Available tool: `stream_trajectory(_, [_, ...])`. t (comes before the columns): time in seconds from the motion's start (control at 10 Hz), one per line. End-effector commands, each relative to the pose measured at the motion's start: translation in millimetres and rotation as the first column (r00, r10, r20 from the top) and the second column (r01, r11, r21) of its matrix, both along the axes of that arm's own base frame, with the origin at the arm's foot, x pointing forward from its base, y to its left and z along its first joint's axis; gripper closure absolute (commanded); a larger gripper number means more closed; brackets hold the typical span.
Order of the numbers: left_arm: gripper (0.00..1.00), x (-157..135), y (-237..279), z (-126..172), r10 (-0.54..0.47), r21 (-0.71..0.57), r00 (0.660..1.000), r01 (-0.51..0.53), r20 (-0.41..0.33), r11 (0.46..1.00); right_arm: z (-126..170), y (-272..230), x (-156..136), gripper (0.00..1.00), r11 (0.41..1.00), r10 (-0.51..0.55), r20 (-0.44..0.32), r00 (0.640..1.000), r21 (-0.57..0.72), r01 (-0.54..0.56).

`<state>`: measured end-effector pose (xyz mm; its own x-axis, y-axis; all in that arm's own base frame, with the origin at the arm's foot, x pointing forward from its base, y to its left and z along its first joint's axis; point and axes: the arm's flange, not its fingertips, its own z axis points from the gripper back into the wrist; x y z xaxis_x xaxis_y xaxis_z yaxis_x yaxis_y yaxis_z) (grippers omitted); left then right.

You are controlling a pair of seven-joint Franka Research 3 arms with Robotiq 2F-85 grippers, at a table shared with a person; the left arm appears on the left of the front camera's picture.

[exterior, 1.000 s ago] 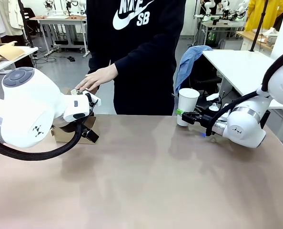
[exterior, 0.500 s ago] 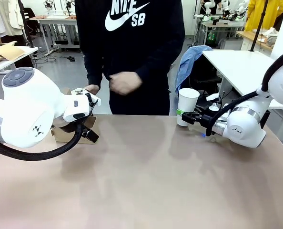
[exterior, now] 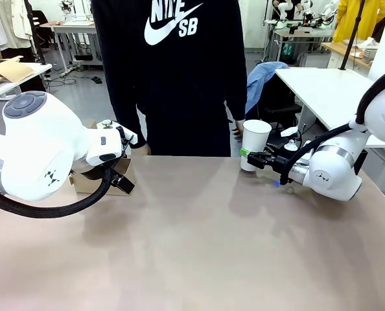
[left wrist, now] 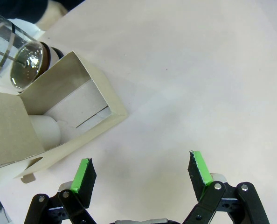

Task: Pour a drink into a cup and package it in a carrier.
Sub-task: When a person places the Paper Cup Lid on the 600 ml Paper Cup , lift the 600 ml Paper Cup.

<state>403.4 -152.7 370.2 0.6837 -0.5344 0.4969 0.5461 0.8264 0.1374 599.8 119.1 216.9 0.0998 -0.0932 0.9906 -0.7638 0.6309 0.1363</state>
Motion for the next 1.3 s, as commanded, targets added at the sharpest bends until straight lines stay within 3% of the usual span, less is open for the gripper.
stream_trajectory(0.0, [0.00,0.0,0.3,0.2,0.000,-0.002,1.000,0.000,0.000,1.000,2.8,2.4,3.3,0.20,1.000,-0.005,0.003,1.000,-0.003,0.005])
stream_trajectory(1.2, [0.00,0.0,0.3,0.2,0.000,-0.002,1.000,0.000,0.000,1.000,2.8,2.4,3.3,0.20,1.000,-0.005,0.003,1.000,-0.003,0.005])
